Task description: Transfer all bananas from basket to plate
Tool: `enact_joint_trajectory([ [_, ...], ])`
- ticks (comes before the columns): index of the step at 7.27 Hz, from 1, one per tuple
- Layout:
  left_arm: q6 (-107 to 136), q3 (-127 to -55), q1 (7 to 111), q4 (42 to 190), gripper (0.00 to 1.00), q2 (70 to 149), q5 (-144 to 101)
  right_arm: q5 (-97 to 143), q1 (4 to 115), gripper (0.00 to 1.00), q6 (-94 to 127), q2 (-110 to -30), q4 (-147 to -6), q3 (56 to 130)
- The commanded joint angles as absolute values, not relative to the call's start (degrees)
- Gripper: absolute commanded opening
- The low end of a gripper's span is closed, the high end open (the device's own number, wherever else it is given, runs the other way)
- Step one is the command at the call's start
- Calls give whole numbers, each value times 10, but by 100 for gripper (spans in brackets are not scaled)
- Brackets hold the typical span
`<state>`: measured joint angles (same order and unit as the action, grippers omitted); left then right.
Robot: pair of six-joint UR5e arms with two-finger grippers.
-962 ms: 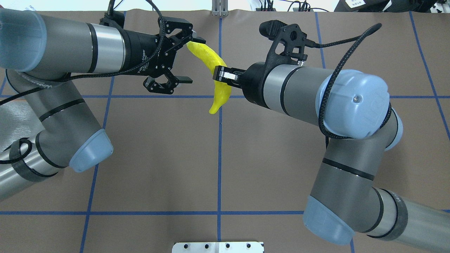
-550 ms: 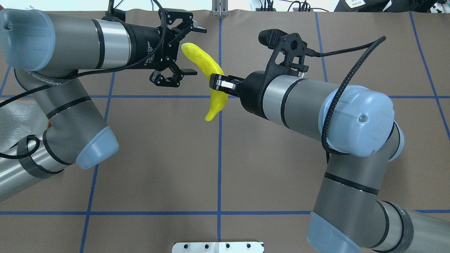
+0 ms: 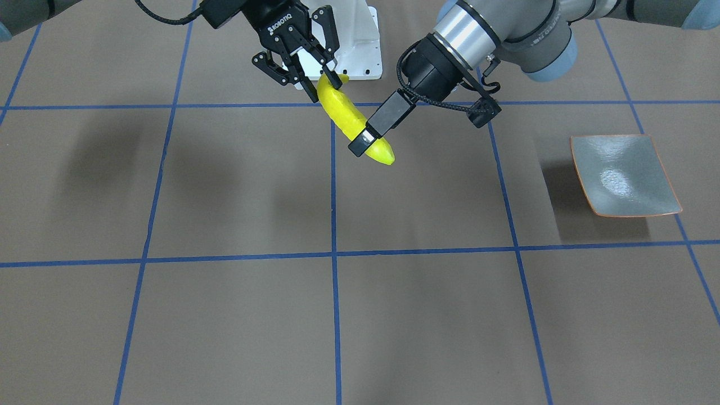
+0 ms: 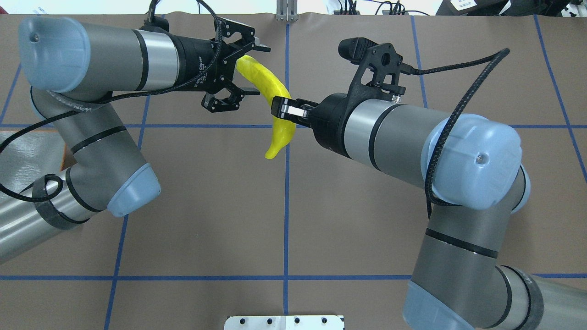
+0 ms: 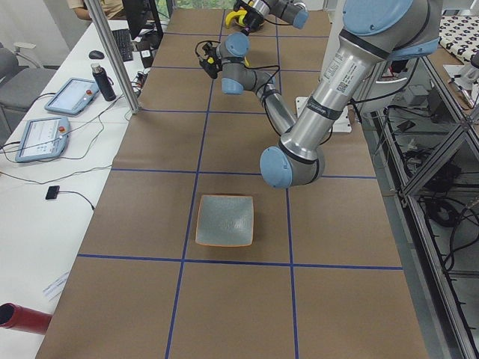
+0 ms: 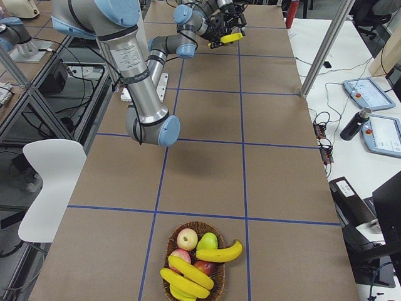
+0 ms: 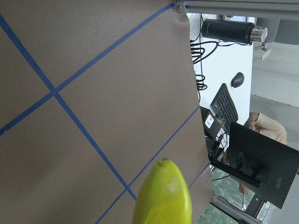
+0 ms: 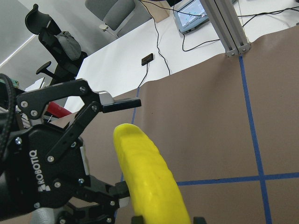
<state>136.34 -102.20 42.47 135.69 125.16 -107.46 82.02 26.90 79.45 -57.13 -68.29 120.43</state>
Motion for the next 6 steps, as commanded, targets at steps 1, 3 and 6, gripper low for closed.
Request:
enact_joint_trajectory([
  [1,1362,-1025,425,1357,5,1253,-1078,821,269,0,794,-570,-683,1203],
  [3,1361,-1024,425,1357,0,1252,-1078,822,269,99,796,-568,-682,1203],
  [6,1359,-1026,428,1357,0,1245,-1078,884,310,100,796,-597,-690,1207],
])
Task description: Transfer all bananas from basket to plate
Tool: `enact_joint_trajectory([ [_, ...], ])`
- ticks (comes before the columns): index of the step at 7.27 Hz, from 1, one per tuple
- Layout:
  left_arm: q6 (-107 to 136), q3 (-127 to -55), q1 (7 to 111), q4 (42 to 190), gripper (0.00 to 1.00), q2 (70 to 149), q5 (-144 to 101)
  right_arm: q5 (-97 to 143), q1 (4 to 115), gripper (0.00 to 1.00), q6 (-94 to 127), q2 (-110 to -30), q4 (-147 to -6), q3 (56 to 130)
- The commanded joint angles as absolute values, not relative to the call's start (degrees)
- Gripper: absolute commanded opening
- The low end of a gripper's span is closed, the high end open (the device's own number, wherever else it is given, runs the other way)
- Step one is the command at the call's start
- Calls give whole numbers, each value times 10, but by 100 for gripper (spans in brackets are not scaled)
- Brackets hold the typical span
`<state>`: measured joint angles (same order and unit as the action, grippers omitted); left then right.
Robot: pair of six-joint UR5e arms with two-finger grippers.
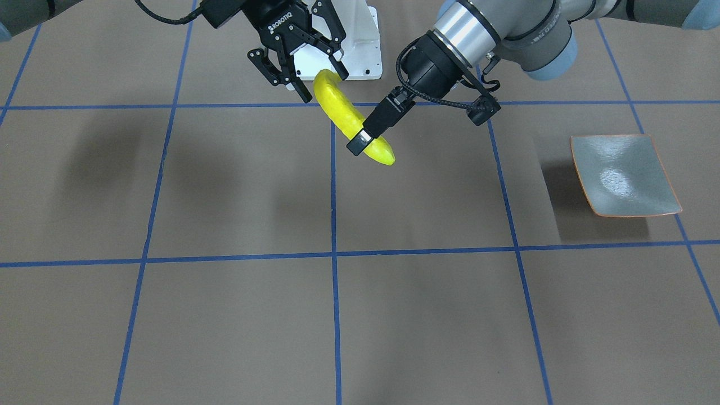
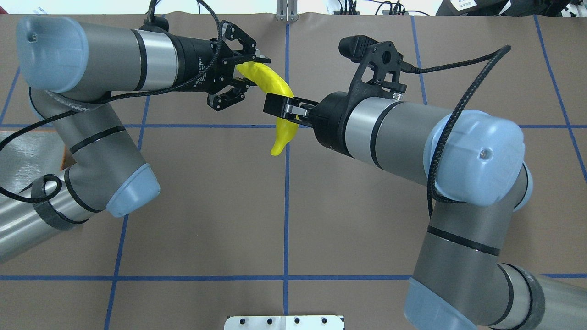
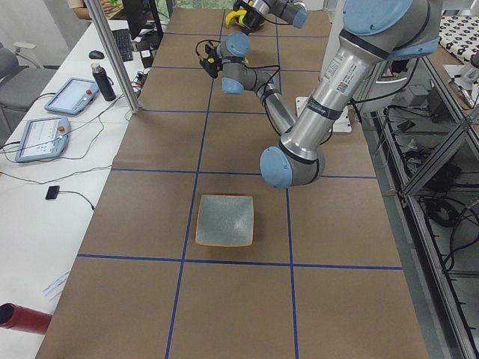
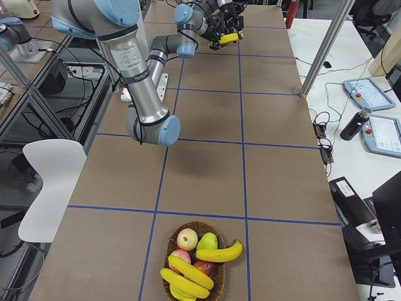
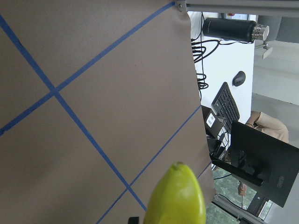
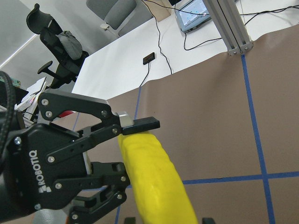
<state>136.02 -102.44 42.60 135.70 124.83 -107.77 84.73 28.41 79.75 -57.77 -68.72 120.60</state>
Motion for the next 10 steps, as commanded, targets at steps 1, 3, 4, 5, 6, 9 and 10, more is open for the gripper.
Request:
enact_joint_trajectory([
  [1,1332,-1034,430,1357,0,1221,-1080,942,352,100,790,-619,-690,1206],
  [3,1231,-1065,452,1351,0,1129,-1146,1038,425,100,740,-671,-702,1199],
  [4,1177,-1067,484,1349,0,1084,-1182,1069,457,100,696,-682,-750,1198],
  [5,1101,-1067,523,1349,0,1033,-1220,1092,484,100,629,-686,-812,1198],
  [6,1016,-1067,560,1349,0,981,-1249,1104,506,100,566,-705,-842,1198],
  [9,754,-1048,598,1346,0,854,-1225,1188,600,100,349,-814,-837,1181],
  [10,684,-1026,593,1346,0,826,-1173,1204,627,100,273,-843,-835,1171],
])
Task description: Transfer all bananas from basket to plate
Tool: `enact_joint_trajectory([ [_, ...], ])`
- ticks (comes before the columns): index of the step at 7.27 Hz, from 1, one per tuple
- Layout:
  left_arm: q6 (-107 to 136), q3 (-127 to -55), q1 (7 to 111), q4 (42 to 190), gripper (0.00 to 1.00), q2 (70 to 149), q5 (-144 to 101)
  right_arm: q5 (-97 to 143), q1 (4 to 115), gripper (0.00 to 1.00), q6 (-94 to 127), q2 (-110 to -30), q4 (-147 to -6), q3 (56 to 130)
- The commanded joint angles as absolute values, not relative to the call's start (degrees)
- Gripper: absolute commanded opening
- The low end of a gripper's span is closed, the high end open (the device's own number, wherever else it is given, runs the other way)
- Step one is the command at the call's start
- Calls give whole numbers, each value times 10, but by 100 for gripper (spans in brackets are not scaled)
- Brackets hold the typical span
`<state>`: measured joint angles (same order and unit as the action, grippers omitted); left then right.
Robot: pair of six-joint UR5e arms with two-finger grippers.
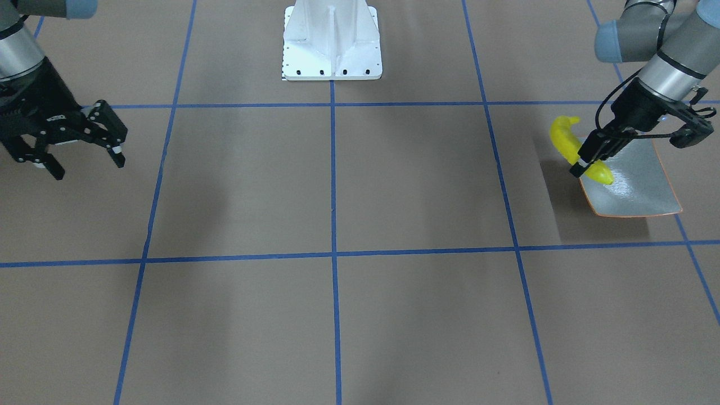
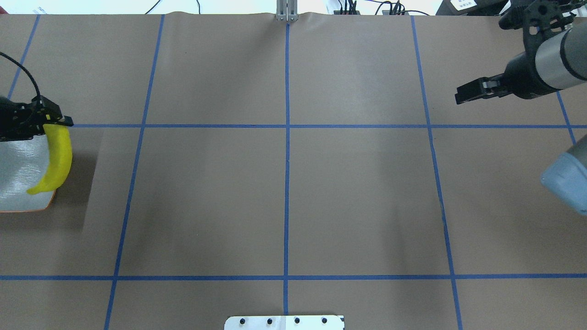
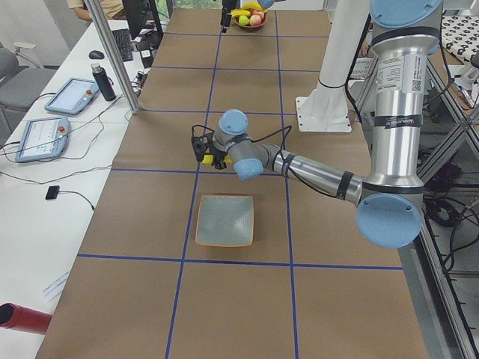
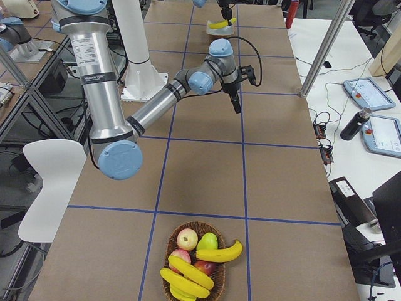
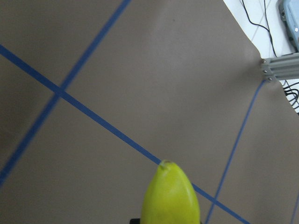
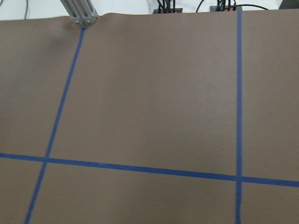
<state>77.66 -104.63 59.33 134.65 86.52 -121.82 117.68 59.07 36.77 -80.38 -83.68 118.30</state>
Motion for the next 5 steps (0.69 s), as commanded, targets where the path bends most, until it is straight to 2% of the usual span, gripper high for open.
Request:
enact_joint_trajectory([
  [1,605,-999,594,1346,0,824,-1164,1222,650,100,220,-861,-835,1165],
  [3,542,-955,593,1352,0,823,-1161,1275,708,100,115,-877,-836,1130],
  [5,510,-948,593,1355,75,824,-1161,1317,761,100,26,-887,-836,1094],
])
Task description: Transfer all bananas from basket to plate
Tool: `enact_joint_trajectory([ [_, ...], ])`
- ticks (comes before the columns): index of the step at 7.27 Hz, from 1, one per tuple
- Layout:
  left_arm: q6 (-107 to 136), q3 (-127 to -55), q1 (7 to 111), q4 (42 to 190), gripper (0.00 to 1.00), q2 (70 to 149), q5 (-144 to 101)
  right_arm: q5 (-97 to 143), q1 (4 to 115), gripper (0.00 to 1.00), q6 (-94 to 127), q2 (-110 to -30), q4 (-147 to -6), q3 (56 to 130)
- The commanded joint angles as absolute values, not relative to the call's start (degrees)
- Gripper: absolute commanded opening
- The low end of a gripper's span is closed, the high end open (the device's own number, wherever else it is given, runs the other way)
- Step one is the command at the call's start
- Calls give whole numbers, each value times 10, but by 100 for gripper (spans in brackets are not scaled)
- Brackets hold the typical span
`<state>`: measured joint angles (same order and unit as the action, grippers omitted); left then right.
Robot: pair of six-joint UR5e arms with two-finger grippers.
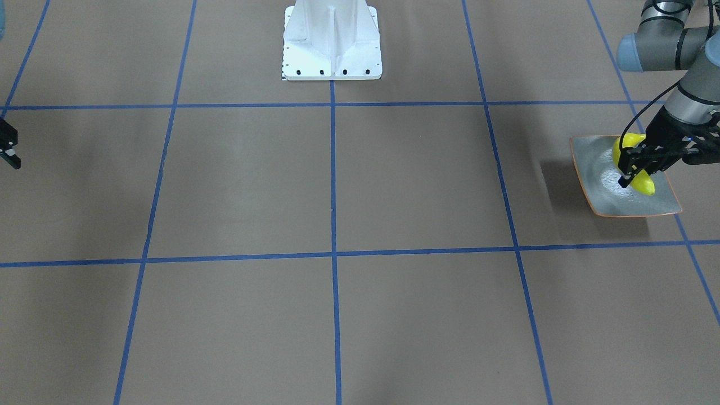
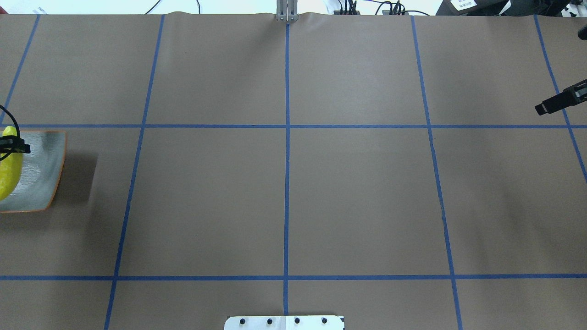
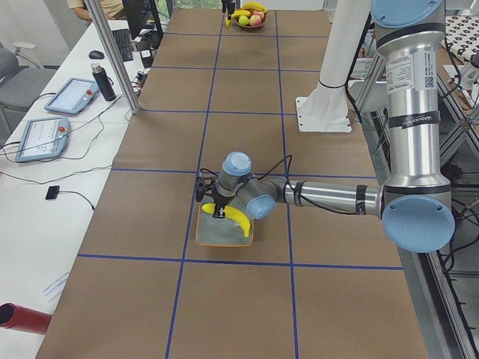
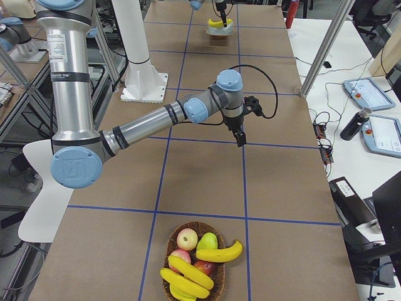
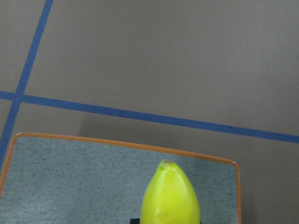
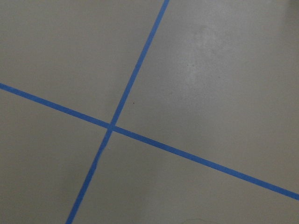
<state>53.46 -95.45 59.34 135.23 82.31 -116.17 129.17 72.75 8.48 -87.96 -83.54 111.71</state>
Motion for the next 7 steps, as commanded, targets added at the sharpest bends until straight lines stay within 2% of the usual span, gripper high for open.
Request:
enact_joint_trajectory([
  [1,497,-949,595,1356,100,826,-1162,1330,779,100,0,-887,-836,1082],
  [4,454,-971,654,1346,100,832,-1214,1349,817,100,-71,-896,-837,1053],
  [7,456,-1004,693,1346,100,831,-1278,1356,863,100,-193,-908,-835,956],
])
